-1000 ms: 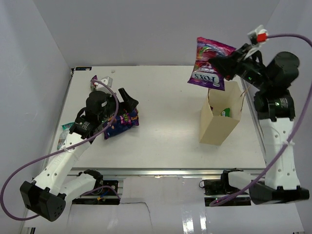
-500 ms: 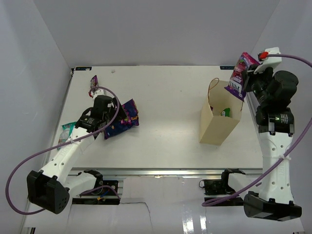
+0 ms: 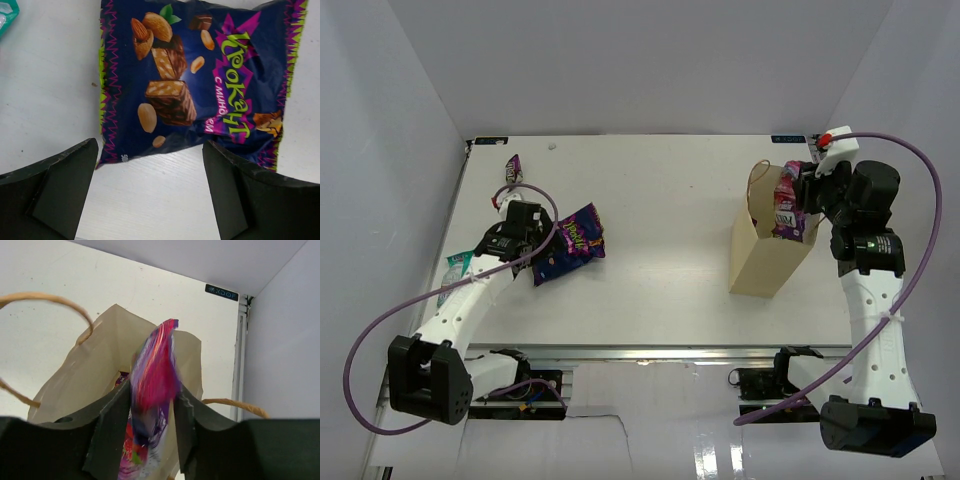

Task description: Place the snacks into the paper bag

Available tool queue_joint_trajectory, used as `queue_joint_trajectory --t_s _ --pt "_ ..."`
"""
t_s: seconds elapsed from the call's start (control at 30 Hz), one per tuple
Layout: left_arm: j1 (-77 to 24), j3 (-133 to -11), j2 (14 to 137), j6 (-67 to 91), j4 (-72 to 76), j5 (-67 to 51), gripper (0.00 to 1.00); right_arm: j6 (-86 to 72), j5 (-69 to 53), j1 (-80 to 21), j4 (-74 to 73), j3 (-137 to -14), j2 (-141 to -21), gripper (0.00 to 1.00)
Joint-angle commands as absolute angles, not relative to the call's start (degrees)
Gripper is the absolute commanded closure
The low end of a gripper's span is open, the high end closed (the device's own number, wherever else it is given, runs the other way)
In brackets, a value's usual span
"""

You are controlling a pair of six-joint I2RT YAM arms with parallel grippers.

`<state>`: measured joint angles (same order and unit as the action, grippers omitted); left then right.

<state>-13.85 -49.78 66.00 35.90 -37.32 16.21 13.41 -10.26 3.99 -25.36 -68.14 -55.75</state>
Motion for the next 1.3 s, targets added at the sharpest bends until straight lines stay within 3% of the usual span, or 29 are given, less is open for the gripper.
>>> queue_joint_trajectory --t_s 0.0,0.03,0.13,0.2,0.3,0.5,0.63,0.73,0.9,1.0,1.27 --pt "-10.2 -49.2 68.5 30.8 -33.3 12.6 0.04 15.9 -14.3 3.6 -22.2 -69.0 -54.1 0.54" --pt "-9.6 -49.2 69.3 30.0 -32.5 10.0 0.04 16.4 -15.5 3.6 -22.7 -70.0 -54.1 0.41" --pt "-6.6 -49.4 72.7 27.7 -30.0 5.4 0.05 19.5 -21.0 3.6 -23.7 -72.0 -53.7 0.18" --pt "-4.5 -49.3 75.0 26.1 -28.0 2.4 0.04 21.8 -25.6 3.6 -25.7 -74.3 -53.8 0.07" --pt "-0.7 -47.6 77.2 23.7 -24.0 -7.3 0.04 23.0 -29.7 3.6 -27.6 -76.5 -54.1 0.03" --pt "6.8 -43.2 79.1 21.8 -17.0 -25.0 0.08 24.3 -36.2 3.6 -30.7 -78.0 -54.6 0.02" --pt "8.9 -40.3 82.8 22.2 -13.6 -33.5 0.22 26.0 -44.2 3.6 -32.4 -79.1 -55.1 0.02" --pt "9.3 -38.9 84.4 23.4 -11.3 -37.0 0.34 26.6 -49.8 3.5 -33.1 -80.0 -55.7 0.02" --pt "9.7 -39.5 85.0 24.8 -9.4 -42.8 0.74 23.9 -56.2 2.1 -32.7 -81.2 -58.1 0.04" --pt "9.8 -39.9 82.7 26.4 -8.4 -45.7 0.84 22.1 -54.1 -3.8 -32.1 -82.8 -60.1 0.06" --pt "9.1 -36.8 75.5 37.3 5.1 -61.3 0.92 14.2 -41.4 -22.7 -29.3 -88.5 -69.1 0.09"
